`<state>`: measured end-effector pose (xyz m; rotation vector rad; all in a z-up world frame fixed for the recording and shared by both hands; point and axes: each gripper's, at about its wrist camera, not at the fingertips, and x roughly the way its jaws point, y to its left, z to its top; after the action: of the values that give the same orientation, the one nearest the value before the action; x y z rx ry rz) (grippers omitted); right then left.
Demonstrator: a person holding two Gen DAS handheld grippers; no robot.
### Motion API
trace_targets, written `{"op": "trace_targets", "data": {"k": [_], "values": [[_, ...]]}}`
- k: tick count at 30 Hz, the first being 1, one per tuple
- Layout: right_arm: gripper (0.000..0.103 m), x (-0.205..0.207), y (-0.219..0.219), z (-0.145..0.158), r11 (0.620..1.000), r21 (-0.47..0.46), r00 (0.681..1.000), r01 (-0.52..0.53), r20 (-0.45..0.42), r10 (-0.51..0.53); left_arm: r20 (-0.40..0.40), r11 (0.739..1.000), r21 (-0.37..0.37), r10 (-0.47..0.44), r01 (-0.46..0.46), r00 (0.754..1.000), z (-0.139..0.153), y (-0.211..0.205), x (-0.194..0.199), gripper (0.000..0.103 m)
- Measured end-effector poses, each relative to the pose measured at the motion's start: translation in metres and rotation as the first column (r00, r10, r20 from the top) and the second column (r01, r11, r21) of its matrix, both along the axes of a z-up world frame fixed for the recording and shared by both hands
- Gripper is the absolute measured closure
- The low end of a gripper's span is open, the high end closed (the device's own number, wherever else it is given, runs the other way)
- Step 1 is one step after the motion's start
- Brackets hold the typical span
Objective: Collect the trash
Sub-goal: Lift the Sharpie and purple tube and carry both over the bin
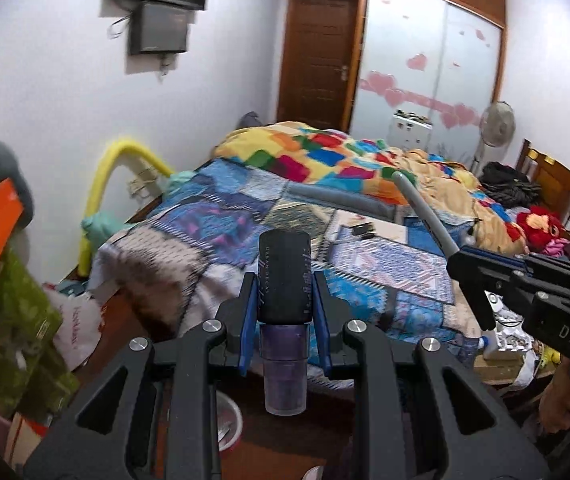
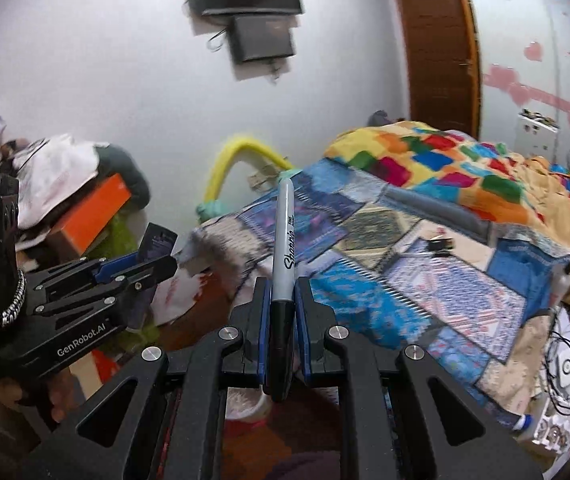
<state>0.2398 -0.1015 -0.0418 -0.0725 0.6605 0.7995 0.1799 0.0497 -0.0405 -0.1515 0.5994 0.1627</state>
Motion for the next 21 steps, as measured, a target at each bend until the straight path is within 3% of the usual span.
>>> {"op": "trace_targets", "data": {"k": [6,11,21], "values": [[0.091,-0.015,0.046,-0.021,0.994,-0.044,0.995,-0.096,-0.043,0.094,-0.046,0.996,-0.015,0.083,-0.083,0.995,-0.026,0.042,-0.024,0.078],[0.091,-0.022,0.087,-0.048,0.980,-0.101,0.982,-0.170,-0.106,0.159,-0.120,0.988,-0.059,0.136,-0.143,0.984,-0.064,0.075,-0.035,0.078],[0.091,-0.015,0.146,-0.124,0.937,-0.223,0.940,-0.269,-0.275,0.204,-0.345,0.957,-0.165,0.173,-0.241,0.923,-0.172,0.122,-0.027,0.078]]}}
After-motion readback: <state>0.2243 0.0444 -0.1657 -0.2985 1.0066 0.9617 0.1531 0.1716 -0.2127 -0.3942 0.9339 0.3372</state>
